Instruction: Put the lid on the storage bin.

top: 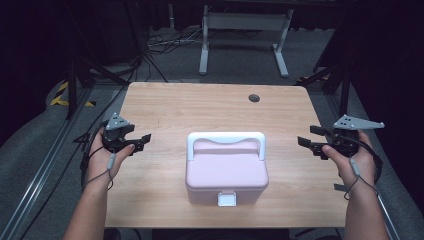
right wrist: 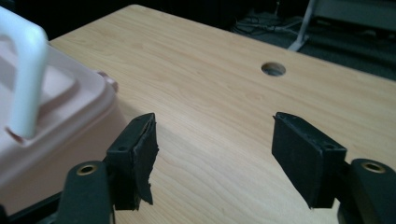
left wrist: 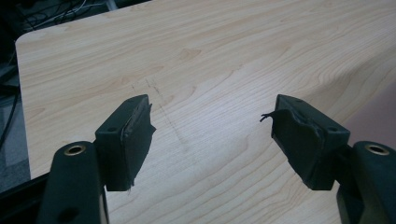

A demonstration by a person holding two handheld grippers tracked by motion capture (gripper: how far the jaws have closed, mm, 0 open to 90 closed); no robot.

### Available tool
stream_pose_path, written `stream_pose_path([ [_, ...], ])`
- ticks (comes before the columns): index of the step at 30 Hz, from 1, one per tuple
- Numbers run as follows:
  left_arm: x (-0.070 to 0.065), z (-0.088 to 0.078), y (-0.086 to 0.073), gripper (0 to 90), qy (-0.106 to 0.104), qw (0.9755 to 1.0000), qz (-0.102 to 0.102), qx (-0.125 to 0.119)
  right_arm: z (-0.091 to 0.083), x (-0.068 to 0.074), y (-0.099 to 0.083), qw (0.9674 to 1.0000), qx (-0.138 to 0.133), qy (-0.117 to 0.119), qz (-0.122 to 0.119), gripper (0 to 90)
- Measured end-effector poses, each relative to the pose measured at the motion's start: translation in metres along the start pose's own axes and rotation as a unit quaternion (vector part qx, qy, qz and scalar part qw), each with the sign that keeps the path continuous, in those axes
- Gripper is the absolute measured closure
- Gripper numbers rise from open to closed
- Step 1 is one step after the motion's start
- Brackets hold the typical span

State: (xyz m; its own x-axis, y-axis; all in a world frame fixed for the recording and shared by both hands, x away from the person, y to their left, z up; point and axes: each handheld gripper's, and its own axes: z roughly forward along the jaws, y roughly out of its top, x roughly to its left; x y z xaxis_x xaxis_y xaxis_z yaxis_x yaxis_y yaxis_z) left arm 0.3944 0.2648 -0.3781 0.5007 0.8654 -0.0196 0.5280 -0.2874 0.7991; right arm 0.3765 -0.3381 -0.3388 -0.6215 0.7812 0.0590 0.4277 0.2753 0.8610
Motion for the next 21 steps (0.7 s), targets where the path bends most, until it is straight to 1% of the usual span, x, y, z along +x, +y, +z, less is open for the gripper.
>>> stream_pose_path([
  [3,0.001,0.002,-0.001,29.3,0.0,1.0,-0.002,0.004,0.005,-0.009,-0.007,0.9999,0.008,-0.007,0.008,24.2],
  [7,0.003,0.003,-0.002,29.3,0.001,1.0,-0.005,0.006,0.017,-0.018,-0.016,0.9995,0.024,-0.018,0.006,19.9],
  [9,0.005,0.004,-0.003,29.2,0.003,1.0,-0.005,0.008,0.023,-0.021,-0.02,0.9994,0.03,-0.016,0.005,17.1],
  [11,0.006,0.006,-0.005,29.0,0.002,0.9999,-0.008,0.013,0.027,-0.023,-0.023,0.9995,0.029,-0.009,0.01,16.9],
  [13,0.008,0.009,-0.008,28.7,0.001,0.9997,-0.005,0.023,0.032,-0.025,-0.026,0.9992,0.037,-0.001,0.016,17.0],
  [14,0.008,0.009,-0.008,28.6,0.001,0.9997,-0.005,0.023,0.032,-0.025,-0.026,0.9992,0.037,-0.001,0.016,17.0],
  [15,0.009,0.011,-0.01,28.5,0.003,0.9996,-0.001,0.03,0.04,-0.027,-0.031,0.9984,0.052,0.004,0.022,17.1],
  [16,0.009,0.011,-0.01,28.5,0.003,0.9996,-0.001,0.03,0.04,-0.027,-0.031,0.9984,0.052,0.004,0.022,17.1],
  [17,0.01,0.013,-0.011,28.5,0.001,0.9995,0.0,0.033,0.044,-0.028,-0.033,0.9977,0.063,0.005,0.024,17.1],
  [21,0.011,0.014,-0.011,28.2,-0.001,0.9994,-0.001,0.034,0.05,-0.03,-0.037,0.9971,0.073,0.0,0.022,17.1],
])
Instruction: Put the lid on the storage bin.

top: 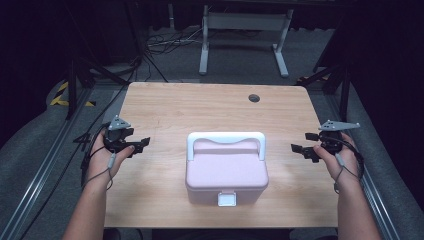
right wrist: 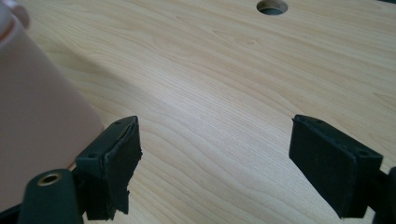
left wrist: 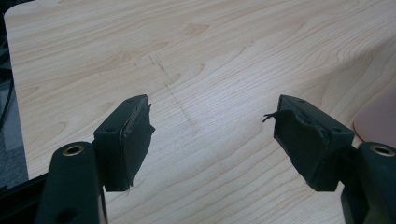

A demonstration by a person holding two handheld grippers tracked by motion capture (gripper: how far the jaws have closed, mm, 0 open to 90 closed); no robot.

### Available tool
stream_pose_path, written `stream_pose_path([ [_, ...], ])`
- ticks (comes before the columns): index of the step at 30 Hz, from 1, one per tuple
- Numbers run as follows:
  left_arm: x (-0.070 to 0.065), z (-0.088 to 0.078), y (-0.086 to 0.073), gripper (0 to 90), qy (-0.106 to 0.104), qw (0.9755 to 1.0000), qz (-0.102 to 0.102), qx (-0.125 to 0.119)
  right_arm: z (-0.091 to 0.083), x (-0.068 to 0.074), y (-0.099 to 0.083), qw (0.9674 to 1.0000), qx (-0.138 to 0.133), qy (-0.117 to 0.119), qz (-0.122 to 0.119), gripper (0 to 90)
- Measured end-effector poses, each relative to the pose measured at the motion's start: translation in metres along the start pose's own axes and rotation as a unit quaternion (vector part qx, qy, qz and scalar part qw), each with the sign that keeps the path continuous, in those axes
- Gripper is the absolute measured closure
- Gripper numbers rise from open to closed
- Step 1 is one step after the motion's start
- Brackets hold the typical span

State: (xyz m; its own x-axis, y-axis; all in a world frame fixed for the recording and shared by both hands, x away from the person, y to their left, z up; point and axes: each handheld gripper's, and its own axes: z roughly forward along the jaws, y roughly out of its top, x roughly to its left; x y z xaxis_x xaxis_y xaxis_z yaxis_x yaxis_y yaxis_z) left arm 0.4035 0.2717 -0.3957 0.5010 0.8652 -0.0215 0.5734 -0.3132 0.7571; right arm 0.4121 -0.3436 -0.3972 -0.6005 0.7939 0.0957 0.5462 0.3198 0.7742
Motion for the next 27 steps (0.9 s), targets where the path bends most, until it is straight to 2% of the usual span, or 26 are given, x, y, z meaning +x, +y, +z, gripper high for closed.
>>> stream_pose_path([
  [5,0.001,0.002,-0.001,28.1,-0.001,1.0,-0.003,0.004,0.013,-0.004,-0.005,0.9997,0.018,-0.015,0.002,18.7],
  [8,0.002,0.004,-0.003,28.0,-0.002,1.0,-0.004,0.007,0.022,-0.005,-0.009,0.9987,0.047,-0.019,0.007,18.8],
  [12,0.004,0.006,-0.004,27.9,-0.001,0.9999,-0.005,0.012,0.03,-0.005,-0.013,0.9977,0.064,-0.024,0.002,18.7],
  [19,0.006,0.01,-0.007,27.6,0.001,0.9998,-0.006,0.02,0.042,-0.008,-0.02,0.997,0.07,-0.033,0.001,17.0],
  [27,0.008,0.014,-0.009,27.5,0.0,0.9996,-0.007,0.027,0.055,-0.006,-0.025,0.9968,0.072,-0.033,-0.011,16.8],
])
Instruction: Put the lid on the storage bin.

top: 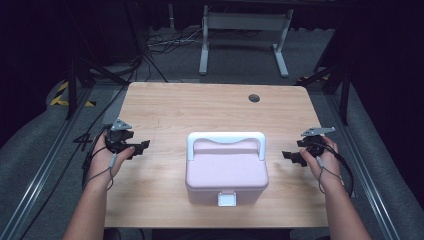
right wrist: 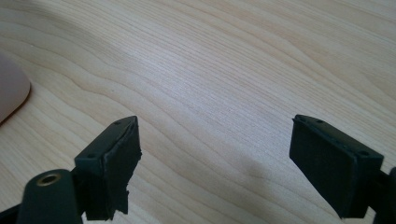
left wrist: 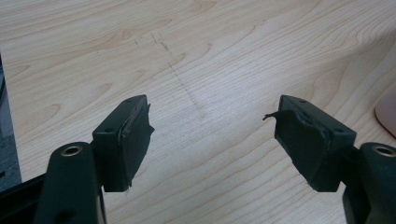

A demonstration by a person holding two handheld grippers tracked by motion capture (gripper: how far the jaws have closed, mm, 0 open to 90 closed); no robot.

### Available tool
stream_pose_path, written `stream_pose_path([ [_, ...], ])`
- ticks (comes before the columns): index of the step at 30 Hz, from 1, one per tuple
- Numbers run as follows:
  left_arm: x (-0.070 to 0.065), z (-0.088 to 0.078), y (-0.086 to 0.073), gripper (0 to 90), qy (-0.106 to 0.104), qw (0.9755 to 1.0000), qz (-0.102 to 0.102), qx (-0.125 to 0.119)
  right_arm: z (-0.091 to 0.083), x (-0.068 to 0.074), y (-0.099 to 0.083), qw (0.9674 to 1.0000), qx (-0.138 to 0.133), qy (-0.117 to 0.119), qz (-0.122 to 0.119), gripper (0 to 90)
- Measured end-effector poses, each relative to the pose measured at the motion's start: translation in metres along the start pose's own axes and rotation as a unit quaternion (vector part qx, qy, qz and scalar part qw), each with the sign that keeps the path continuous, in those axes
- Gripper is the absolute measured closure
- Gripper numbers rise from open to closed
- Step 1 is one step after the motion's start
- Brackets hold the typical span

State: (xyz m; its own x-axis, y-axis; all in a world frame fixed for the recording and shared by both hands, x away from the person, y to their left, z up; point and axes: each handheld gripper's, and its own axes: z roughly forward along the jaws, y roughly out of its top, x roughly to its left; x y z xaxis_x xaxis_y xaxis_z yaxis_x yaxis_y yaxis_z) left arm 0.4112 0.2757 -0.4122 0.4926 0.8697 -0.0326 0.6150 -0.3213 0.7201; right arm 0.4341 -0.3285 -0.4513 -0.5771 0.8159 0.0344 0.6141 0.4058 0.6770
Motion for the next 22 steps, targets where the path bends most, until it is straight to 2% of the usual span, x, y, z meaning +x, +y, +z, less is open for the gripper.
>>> stream_pose_path([
  [11,-0.0007,0.0038,-0.0004,27.3,-0.004,1.0,0.0,0.004,0.0048,0.0033,-0.0016,0.9999,0.005,0.003,-0.012,16.8],
  [22,-0.0016,0.0055,0.0012,27.4,-0.012,0.9999,0.0,0.005,0.0039,0.0035,-0.0032,0.9999,0.009,0.005,-0.013,16.9],
])
